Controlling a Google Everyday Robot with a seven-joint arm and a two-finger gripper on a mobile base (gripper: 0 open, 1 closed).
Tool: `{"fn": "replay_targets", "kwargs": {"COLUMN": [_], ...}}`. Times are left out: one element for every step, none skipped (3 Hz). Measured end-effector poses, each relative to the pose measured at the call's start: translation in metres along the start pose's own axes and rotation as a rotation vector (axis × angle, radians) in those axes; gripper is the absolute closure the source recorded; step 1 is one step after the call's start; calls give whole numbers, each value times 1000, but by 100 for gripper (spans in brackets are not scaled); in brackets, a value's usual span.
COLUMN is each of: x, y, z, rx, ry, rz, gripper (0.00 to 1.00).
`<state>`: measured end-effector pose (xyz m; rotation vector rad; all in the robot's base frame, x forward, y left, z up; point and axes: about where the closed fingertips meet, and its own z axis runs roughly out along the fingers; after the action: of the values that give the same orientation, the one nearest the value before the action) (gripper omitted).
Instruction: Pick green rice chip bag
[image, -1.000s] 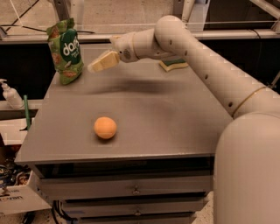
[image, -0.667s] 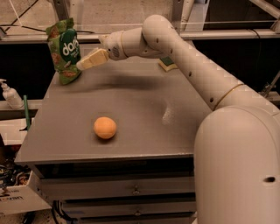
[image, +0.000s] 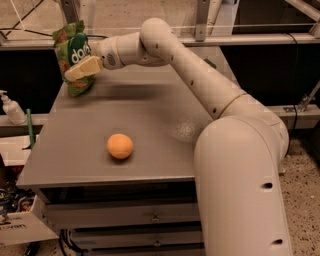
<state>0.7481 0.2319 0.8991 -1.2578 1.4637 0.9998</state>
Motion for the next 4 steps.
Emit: {"fn": "replay_targets", "kwargs": {"x": [-9,-10,-11,-24], "y": [12,19,24,29], "z": [21,22,10,-18], "rx": [-39,-40,-17,31], "ry": [-28,-39,-56,-99], "rz": [9,24,33,26], "gripper": [17,41,64,87]}}
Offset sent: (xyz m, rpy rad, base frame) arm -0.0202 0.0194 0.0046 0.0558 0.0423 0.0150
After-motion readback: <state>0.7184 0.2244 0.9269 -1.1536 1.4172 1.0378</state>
